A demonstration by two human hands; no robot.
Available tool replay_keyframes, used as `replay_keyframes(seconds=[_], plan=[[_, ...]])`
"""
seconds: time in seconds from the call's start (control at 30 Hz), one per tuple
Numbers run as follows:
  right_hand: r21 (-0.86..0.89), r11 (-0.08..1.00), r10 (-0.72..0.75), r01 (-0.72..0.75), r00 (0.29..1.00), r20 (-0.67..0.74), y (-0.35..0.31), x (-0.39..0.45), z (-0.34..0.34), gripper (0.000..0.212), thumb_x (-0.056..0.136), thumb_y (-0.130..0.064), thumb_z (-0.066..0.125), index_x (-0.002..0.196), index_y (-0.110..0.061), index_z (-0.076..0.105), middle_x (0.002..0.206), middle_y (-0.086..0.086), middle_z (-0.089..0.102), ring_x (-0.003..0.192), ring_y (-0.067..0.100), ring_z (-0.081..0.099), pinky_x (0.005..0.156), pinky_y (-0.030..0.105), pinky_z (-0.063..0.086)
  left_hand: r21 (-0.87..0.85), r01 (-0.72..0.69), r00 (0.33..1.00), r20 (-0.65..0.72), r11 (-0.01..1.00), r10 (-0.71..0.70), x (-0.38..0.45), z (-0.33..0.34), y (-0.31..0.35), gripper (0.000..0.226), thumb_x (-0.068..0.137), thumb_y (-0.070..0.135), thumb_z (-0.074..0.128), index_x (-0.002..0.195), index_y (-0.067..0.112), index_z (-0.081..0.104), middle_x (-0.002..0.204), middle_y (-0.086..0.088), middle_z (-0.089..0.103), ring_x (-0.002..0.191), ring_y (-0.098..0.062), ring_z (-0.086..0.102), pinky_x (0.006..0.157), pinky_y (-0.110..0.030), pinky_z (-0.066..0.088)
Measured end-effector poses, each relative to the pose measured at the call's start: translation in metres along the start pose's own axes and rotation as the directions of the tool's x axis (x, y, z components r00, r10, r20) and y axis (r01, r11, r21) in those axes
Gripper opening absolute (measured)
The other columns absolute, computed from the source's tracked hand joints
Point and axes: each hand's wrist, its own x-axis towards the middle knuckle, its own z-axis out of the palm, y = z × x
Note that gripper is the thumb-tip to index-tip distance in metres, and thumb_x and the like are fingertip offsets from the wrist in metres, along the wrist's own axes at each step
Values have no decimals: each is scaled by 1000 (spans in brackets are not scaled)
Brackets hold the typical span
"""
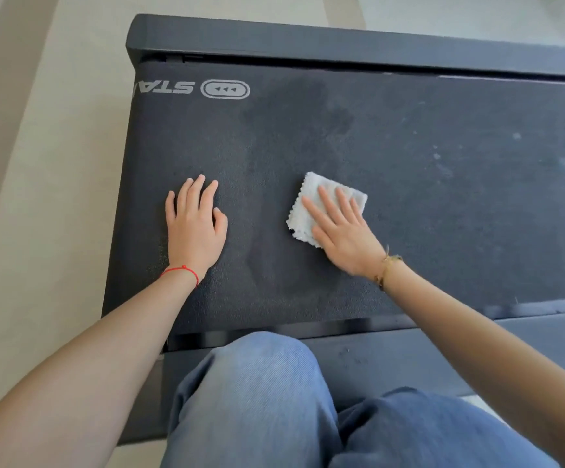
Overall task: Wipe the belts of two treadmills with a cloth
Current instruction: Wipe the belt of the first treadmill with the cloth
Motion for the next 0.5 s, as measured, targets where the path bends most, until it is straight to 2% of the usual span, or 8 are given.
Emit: replay_keyframes(seconds=[0.1, 0.17, 0.3, 0.4, 0.5], plan=[[-39, 981, -190, 190, 982, 16, -29, -51, 24, 55, 108, -36, 22, 158, -33, 1, 166, 0, -6, 151, 33, -12, 123, 51, -3, 7, -2, 1000, -22, 1000, 2, -1, 0, 0, 46, 100, 19, 44, 145, 10, 48, 155, -14, 42, 147, -32, 33, 122, -56, 20], [-47, 953, -298, 300, 954, 42, -43, -85, 38, 54, 108, -40, 23, 158, -34, 1, 166, -2, -5, 152, 30, -11, 123, 50, -2, 13, -4, 1000, -20, 1000, 4, -1, 0, 1, 46, 100, 18, 44, 145, 10, 48, 155, -14, 42, 147, -32, 33, 122, -55, 20], [-61, 915, -394, 399, 915, 80, -32, -87, 36, 52, 108, -41, 20, 157, -35, 4, 166, -4, -5, 152, 26, -10, 124, 49, 2, 20, 2, 1000, 5, 1000, -3, -1, -3, 2, 46, 101, 19, 45, 146, 11, 47, 156, -14, 40, 148, -32, 32, 122, -55, 18], [-59, 919, -385, 389, 921, 63, -15, -62, 29, 51, 109, -39, 18, 157, -35, 4, 166, -4, -4, 152, 24, -10, 124, 45, -1, 53, 16, 1000, 4, 998, -16, 1, 0, 6, 45, 99, 15, 47, 143, 8, 50, 153, -16, 43, 145, -34, 34, 121, -55, 21], [-35, 970, -239, 240, 971, 8, 11, -12, 11, 51, 108, -37, 17, 157, -35, 5, 166, -3, -3, 153, 27, -9, 124, 45, -2, 44, 79, 996, -33, 996, -77, 9, -2, 18, 38, 96, 12, 49, 132, 4, 56, 140, -18, 52, 135, -36, 44, 117, -58, 28]])
